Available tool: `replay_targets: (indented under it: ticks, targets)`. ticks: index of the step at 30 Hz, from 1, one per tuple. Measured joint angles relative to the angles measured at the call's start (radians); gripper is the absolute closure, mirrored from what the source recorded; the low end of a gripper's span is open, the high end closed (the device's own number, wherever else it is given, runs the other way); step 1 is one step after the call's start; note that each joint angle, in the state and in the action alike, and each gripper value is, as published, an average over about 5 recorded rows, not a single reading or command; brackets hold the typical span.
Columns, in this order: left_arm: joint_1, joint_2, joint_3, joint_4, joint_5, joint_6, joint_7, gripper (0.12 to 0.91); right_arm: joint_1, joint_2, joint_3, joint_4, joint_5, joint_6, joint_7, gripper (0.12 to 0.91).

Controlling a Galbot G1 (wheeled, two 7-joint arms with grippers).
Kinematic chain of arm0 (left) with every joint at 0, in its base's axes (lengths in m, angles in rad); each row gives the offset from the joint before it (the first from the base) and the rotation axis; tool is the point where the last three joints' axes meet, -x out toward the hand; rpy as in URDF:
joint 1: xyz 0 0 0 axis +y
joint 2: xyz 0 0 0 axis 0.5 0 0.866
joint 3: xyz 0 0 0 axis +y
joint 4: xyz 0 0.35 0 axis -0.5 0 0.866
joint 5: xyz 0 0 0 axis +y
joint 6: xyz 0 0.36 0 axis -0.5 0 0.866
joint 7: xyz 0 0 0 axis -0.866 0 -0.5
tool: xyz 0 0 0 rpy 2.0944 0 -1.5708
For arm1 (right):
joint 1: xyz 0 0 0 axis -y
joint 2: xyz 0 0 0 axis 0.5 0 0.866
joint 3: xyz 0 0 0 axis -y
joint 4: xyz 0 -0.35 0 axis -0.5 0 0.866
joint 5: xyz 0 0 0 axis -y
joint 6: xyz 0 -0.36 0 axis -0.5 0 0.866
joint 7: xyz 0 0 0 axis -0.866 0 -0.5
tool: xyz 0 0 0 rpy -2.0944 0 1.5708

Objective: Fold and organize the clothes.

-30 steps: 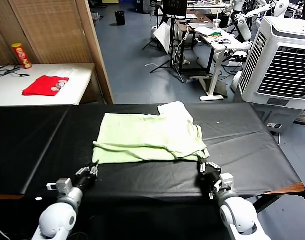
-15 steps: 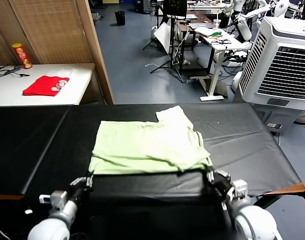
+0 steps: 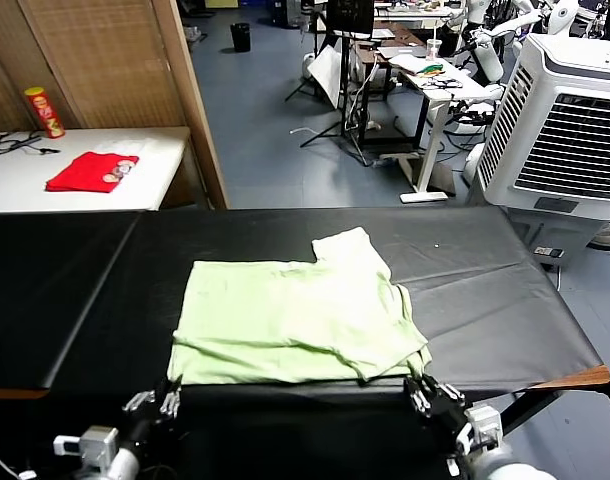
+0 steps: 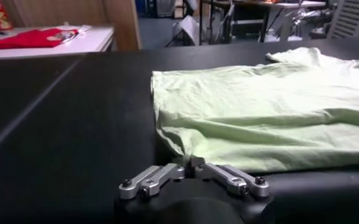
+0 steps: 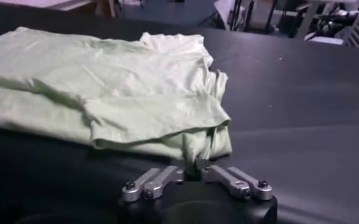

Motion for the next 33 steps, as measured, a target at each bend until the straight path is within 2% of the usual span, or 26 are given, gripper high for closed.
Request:
replay_targets:
  ticks: [2, 4, 7, 11, 16, 20, 23, 29, 33]
  targets:
    - [0.004, 0.001, -0.010, -0.014, -0.007, 0.009, 0.000, 0.402, 0.007, -0.010, 0.017, 0.023, 0.031, 0.014, 0.001, 0.263]
    - [-0.001, 0.008, -0.021, -0.027, -0.031, 0.019, 0.000, 0.309, 0.033, -0.021, 0.026, 0.029, 0.052, 0.048, 0.002, 0.238]
    - [-0.040, 0.027, -0.030, -0.032, -0.086, 0.035, -0.008, 0.244, 0.126, -0.037, 0.014, -0.015, 0.065, 0.110, 0.009, 0.229]
    - [-0.180, 0.070, -0.012, 0.013, -0.165, 0.056, -0.041, 0.233, 0.330, -0.046, -0.047, -0.156, 0.070, 0.162, 0.020, 0.227]
    - [-0.445, 0.135, 0.061, 0.165, -0.276, 0.074, -0.078, 0.232, 0.611, -0.036, -0.166, -0.382, 0.070, 0.166, 0.050, 0.227]
    - [-0.661, 0.170, 0.154, 0.333, -0.330, 0.083, -0.082, 0.232, 0.809, -0.010, -0.263, -0.567, 0.079, 0.139, 0.078, 0.227]
    - [-0.805, 0.176, 0.227, 0.457, -0.366, 0.103, -0.082, 0.232, 0.935, 0.015, -0.323, -0.695, 0.103, 0.115, 0.084, 0.227]
    - [-1.021, 0.162, 0.342, 0.664, -0.410, 0.175, -0.083, 0.232, 1.118, 0.066, -0.414, -0.918, 0.147, 0.069, 0.067, 0.227]
    - [-1.090, 0.155, 0.382, 0.755, -0.412, 0.193, -0.082, 0.232, 1.202, 0.098, -0.457, -1.040, 0.143, 0.048, 0.049, 0.227]
